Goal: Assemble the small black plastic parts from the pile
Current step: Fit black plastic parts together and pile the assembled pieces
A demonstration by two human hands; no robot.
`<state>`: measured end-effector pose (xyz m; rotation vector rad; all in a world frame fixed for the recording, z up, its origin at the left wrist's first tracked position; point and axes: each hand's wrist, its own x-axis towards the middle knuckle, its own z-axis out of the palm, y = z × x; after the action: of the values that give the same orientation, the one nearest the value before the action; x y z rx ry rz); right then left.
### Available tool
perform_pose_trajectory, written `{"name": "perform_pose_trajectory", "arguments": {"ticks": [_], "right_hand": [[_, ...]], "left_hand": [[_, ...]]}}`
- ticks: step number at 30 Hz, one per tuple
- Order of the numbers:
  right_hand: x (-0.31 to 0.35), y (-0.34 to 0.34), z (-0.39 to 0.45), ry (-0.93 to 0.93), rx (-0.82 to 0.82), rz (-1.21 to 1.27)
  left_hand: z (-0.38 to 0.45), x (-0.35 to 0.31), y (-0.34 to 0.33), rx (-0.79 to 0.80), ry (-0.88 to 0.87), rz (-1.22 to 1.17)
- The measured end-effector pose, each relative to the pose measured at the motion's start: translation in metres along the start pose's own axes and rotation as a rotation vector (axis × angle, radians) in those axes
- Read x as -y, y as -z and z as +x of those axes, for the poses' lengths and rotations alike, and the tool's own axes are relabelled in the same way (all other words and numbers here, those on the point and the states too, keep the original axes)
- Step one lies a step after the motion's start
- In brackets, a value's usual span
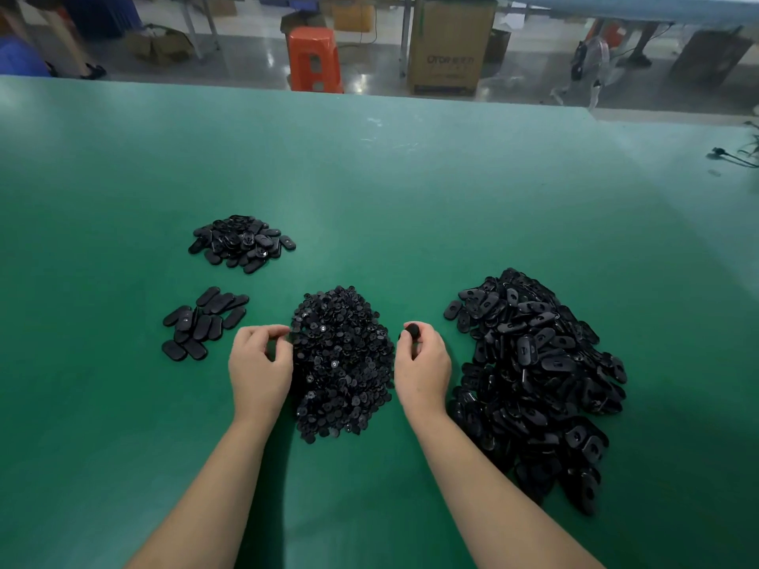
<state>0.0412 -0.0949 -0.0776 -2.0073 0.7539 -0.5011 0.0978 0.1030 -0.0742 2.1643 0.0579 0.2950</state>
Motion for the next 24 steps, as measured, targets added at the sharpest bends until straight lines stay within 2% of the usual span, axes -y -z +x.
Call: {"name": "perform_pose_trajectory", "arguments": {"ticks": [4, 7, 15, 24], "right_hand": [[-0.0005, 0.0007, -0.0007, 0.01, 0.014, 0.008], [-0.0015, 0.001, -0.0007, 0.019, 0.018, 0.006], [-0.0022, 0.0022, -0.001, 0.022, 0.031, 0.011], [-0.0017, 0.0031, -0.0014, 0.013, 0.039, 0.026]], "left_hand": [[-0.0028, 0.0011, -0.0054, 0.048, 0.052, 0.17], [-0.0024, 0.0012, -0.0054, 0.07, 0.017, 0.227], [-0.0015, -0.0024, 0.0016, 0.132, -0.074, 0.164], [0.0012, 0.0023, -0.0016, 0.084, -0.066, 0.143]]}}
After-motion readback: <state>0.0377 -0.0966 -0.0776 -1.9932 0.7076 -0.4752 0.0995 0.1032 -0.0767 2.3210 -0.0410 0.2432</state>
